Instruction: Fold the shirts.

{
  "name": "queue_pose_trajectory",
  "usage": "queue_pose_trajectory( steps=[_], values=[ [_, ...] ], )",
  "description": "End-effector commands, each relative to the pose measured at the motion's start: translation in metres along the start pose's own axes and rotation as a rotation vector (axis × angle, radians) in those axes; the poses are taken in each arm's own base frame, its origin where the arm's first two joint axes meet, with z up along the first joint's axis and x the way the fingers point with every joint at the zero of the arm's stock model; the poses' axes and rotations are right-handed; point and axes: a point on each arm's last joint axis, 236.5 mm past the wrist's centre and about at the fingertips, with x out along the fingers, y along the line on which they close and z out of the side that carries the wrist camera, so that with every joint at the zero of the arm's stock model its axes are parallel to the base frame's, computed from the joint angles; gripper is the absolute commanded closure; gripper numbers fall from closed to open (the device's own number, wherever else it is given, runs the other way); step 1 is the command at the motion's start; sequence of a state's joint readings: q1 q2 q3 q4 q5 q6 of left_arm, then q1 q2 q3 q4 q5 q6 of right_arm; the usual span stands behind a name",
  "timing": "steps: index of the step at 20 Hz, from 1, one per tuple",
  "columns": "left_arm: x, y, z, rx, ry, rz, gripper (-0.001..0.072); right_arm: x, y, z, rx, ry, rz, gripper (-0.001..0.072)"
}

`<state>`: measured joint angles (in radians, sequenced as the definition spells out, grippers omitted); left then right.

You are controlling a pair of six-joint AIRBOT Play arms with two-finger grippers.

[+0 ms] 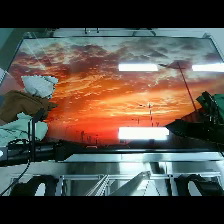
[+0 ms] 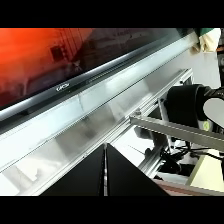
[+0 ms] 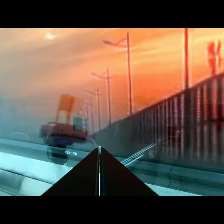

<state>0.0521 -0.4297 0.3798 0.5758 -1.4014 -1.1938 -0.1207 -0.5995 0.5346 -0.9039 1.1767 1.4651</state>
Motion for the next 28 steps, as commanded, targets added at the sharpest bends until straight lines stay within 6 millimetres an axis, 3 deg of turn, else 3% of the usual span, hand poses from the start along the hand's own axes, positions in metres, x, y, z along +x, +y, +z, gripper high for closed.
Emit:
queue_pose_trajectory(
  steps=[1,3,4,5,7,9,11,14,15,17,22,25,27,28],
  values=[
    [0.0,0.0,-0.001,-0.001,0.002,0.0,0.0696,0.0,0.0,0.0,0.0,0.001,0.001,0.0696],
    [-0.002,0.002,0.003,-0.005,-0.011,0.015,0.0674,0.0,0.0,0.0,0.0,0.001,0.001,0.0696],
    [-0.008,0.008,0.011,0.01,-0.031,0.066,0.0452,0.0,0.0,0.0,0.0,0.001,0.001,0.0696],
    [-0.022,0.021,0.029,0.015,-0.086,0.162,0.0381,0.0,0.0,0.0,0.0,0.001,0.001,0.0696],
    [-0.073,0.049,0.08,0.062,-0.225,0.397,0.0367,0.0,0.0,0.0,0.0,0.001,0.001,0.0696],
    [-0.146,0.079,0.138,0.034,-0.402,0.614,-0.0013,0.0,0.0,0.0,0.0,0.001,0.001,0.0696],
    [-0.207,0.106,0.186,-0.059,-0.539,0.691,-0.0013,0.0,0.0,0.0,0.0,0.001,0.001,0.0696],
    [-0.253,0.166,0.238,-0.171,-0.57,0.692,-0.0013,0.0,0.0,0.0,0.0,0.001,0.001,0.0696],
    [-0.258,0.194,0.252,-0.198,-0.544,0.691,-0.0013,0.0,0.0,0.0,0.0,0.001,0.001,0.0696],
    [-0.248,0.249,0.272,-0.263,-0.471,0.652,-0.0013,0.0,0.0,0.0,0.0,0.001,0.001,0.0696],
    [-0.175,0.364,0.292,-0.367,-0.301,0.553,-0.0013,0.0,0.0,0.0,0.0,0.0,0.001,0.0696],
    [-0.147,0.392,0.292,-0.382,-0.231,0.515,-0.0013,0.0,0.0,0.0,0.0,0.001,0.001,0.0696],
    [-0.138,0.391,0.285,-0.388,-0.155,0.466,-0.0013,0.0,0.0,0.0,0.0,0.001,0.001,0.0696],
    [-0.136,0.389,0.282,-0.388,-0.125,0.448,0.0037,0.0,0.0,0.0,0.0,0.001,0.0,0.0696]
  ],
)
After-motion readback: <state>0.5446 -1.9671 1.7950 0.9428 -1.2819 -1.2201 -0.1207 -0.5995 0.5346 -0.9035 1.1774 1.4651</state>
